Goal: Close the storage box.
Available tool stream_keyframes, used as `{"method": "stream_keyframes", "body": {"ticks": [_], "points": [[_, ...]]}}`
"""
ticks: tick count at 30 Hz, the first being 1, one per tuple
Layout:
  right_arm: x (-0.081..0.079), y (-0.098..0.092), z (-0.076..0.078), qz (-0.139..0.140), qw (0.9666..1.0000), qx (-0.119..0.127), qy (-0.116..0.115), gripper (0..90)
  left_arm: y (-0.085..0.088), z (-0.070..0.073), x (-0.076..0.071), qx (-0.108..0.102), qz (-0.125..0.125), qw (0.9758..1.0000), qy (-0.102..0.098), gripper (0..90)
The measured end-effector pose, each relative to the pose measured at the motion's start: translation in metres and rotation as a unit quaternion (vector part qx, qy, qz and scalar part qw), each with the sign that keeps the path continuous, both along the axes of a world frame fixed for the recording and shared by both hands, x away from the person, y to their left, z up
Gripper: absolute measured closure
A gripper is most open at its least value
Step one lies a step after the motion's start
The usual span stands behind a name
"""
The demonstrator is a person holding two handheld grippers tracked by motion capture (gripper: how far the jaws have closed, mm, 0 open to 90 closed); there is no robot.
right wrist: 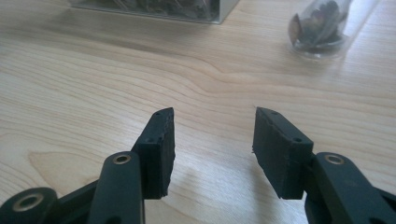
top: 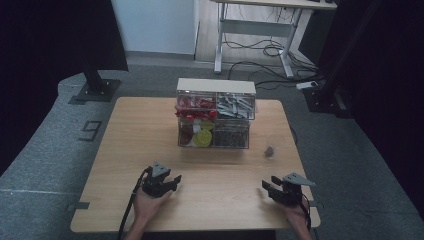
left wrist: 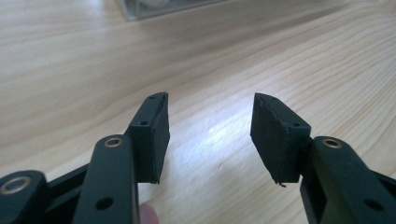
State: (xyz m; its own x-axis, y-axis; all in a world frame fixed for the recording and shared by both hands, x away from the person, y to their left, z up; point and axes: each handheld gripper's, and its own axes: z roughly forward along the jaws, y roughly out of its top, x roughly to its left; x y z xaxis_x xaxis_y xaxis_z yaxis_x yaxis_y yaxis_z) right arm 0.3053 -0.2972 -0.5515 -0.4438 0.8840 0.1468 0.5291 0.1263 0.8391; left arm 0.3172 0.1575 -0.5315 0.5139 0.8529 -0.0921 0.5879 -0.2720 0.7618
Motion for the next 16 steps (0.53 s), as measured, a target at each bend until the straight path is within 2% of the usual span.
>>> {"method": "stream_keyframes", "body": {"ticks": [5, 11, 16], "points": [[0.0011, -0.0030, -0.0004, -0.003, 1.0000, 0.001, 0.008, 46.4, 0.0072, -0.0027, -0.0043, 0.005, 0.008, 1.0000, 0.003, 46.5], [0.0027, -0.0022, -0.0007, 0.001, 0.9999, -0.003, 0.015, 44.1, 0.0078, -0.0063, -0.0026, 0.014, 0.008, 0.9998, 0.012, 45.0], [0.0042, 0.0004, -0.0012, 0.003, 0.9996, -0.015, 0.023, 39.9, 0.0087, -0.0069, -0.0016, 0.022, 0.011, 0.9997, 0.009, 43.2]]}}
